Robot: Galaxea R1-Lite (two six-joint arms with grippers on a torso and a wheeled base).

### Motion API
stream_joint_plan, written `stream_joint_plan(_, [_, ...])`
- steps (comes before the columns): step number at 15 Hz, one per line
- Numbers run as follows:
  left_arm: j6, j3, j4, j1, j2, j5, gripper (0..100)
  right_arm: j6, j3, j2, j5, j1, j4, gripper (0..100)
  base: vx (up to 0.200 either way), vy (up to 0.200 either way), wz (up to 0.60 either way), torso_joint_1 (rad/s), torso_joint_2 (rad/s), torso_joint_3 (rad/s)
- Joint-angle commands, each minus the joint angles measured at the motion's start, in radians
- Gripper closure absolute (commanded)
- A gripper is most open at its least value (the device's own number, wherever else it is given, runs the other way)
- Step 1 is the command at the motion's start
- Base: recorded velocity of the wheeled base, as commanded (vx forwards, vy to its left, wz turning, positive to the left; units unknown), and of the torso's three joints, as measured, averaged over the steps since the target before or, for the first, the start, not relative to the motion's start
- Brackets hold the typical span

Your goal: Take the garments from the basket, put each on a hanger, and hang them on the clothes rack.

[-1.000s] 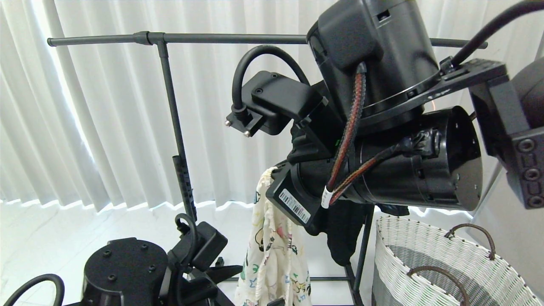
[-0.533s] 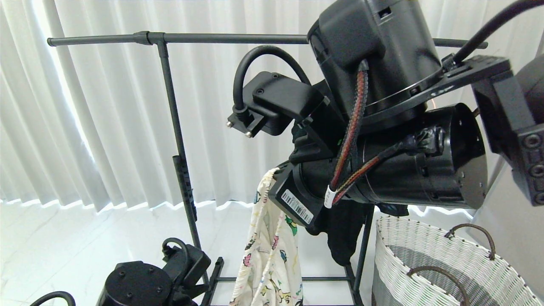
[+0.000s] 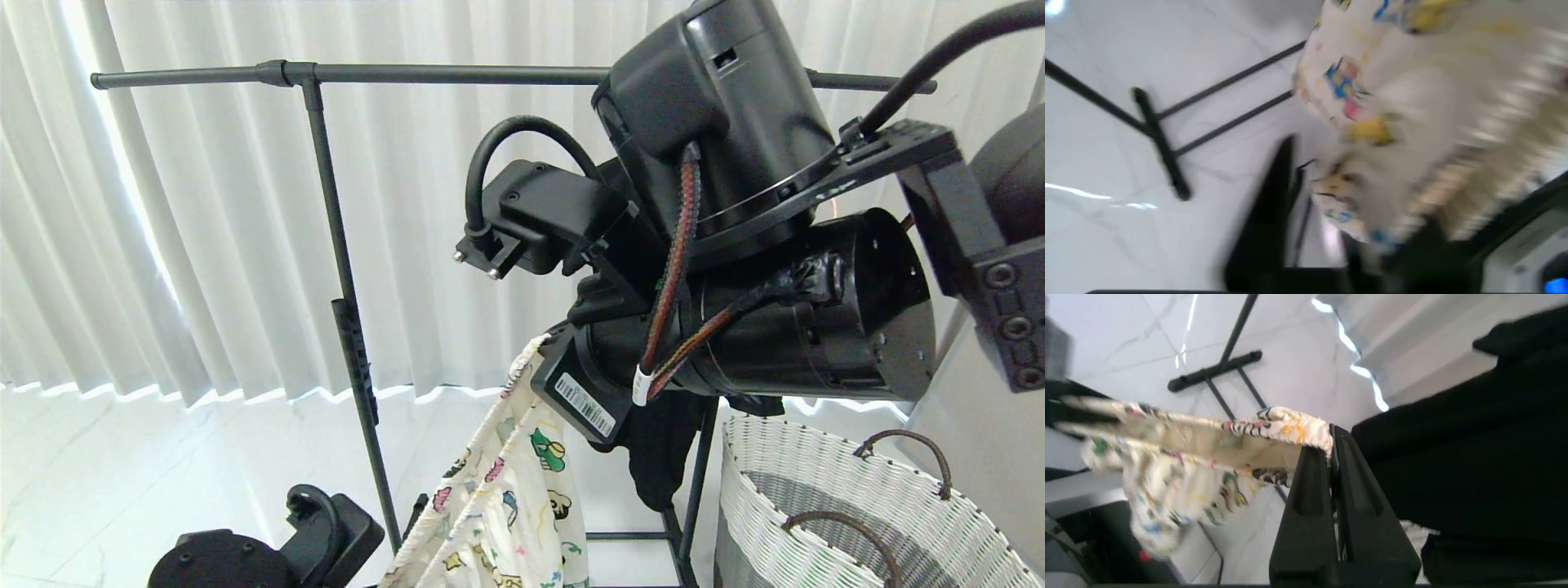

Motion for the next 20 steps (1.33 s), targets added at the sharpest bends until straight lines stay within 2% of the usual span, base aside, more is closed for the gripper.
stream_joint_plan(1, [0.06, 0.041, 0.002, 0.0, -0.063, 0.027, 100, 0.021, 0.002, -0.008, -0.002, -0.018, 0.019, 100, 0.0, 0.0, 0.0, 0.0, 0.0, 0.0])
stream_joint_plan(4, [0.096, 0.046, 0.002, 0.0, -0.124, 0.039, 100, 0.148, 0.056, -0.046, -0.004, -0.047, 0.094, 100, 0.0, 0.0, 0.0, 0.0, 0.0, 0.0])
stream_joint_plan(7, [0.159, 0.02, 0.002, 0.001, -0.146, 0.078, 100, 0.24, 0.223, -0.135, -0.005, -0.078, 0.111, 100, 0.0, 0.0, 0.0, 0.0, 0.0, 0.0])
stream_joint_plan(8, [0.164, -0.037, 0.01, 0.001, -0.149, 0.076, 100, 0.246, 0.294, -0.18, -0.007, -0.088, 0.111, 100, 0.0, 0.0, 0.0, 0.0, 0.0, 0.0])
stream_joint_plan(9, [0.164, -0.117, 0.062, 0.001, -0.149, 0.078, 100, 0.246, 0.352, -0.22, -0.007, -0.098, 0.11, 100, 0.0, 0.0, 0.0, 0.0, 0.0, 0.0])
stream_joint_plan(10, [0.162, -0.232, 0.191, 0.0, -0.164, 0.078, 100, 0.246, 0.403, -0.261, -0.007, -0.107, 0.107, 100, 0.0, 0.0, 0.0, 0.0, 0.0, 0.0])
stream_joint_plan(11, [0.148, -0.387, 0.373, -0.002, -0.179, 0.072, 100, 0.248, 0.446, -0.3, -0.007, -0.119, 0.107, 100, 0.0, 0.0, 0.0, 0.0, 0.0, 0.0])
stream_joint_plan(12, [0.11, -0.519, 0.519, -0.009, -0.178, 0.055, 100, 0.248, 0.472, -0.332, -0.007, -0.131, 0.107, 100, 0.0, 0.0, 0.0, 0.0, 0.0, 0.0])
stream_joint_plan(14, [0.047, -0.778, 0.812, -0.035, -0.175, -0.03, 100, 0.248, 0.498, -0.382, -0.007, -0.151, 0.107, 100, 0.0, 0.0, 0.0, 0.0, 0.0, 0.0])
stream_joint_plan(15, [0.043, -0.832, 0.883, -0.035, -0.176, -0.059, 100, 0.248, 0.499, -0.39, -0.007, -0.157, 0.107, 100, 0.0, 0.0, 0.0, 0.0, 0.0, 0.0])
stream_joint_plan(16, [0.04, -1.077, 1.203, -0.034, -0.175, -0.208, 100, 0.248, 0.504, -0.421, -0.007, -0.168, 0.105, 100, 0.0, 0.0, 0.0, 0.0, 0.0, 0.0])
stream_joint_plan(17, [0.036, -1.21, 1.355, -0.034, -0.164, -0.271, 100, 0.248, 0.499, -0.435, -0.005, -0.171, 0.094, 100, 0.0, 0.0, 0.0, 0.0, 0.0, 0.0])
stream_joint_plan(18, [0.035, -1.261, 1.377, -0.031, -0.149, -0.278, 100, 0.246, 0.496, -0.445, -0.005, -0.171, 0.078, 100, 0.0, 0.0, 0.0, 0.0, 0.0, 0.0])
stream_joint_plan(20, [0.033, -1.298, 1.375, -0.029, -0.136, -0.2, 100, 0.24, 0.447, -0.456, -0.004, -0.171, 0.044, 100, 0.0, 0.0, 0.0, 0.0, 0.0, 0.0])
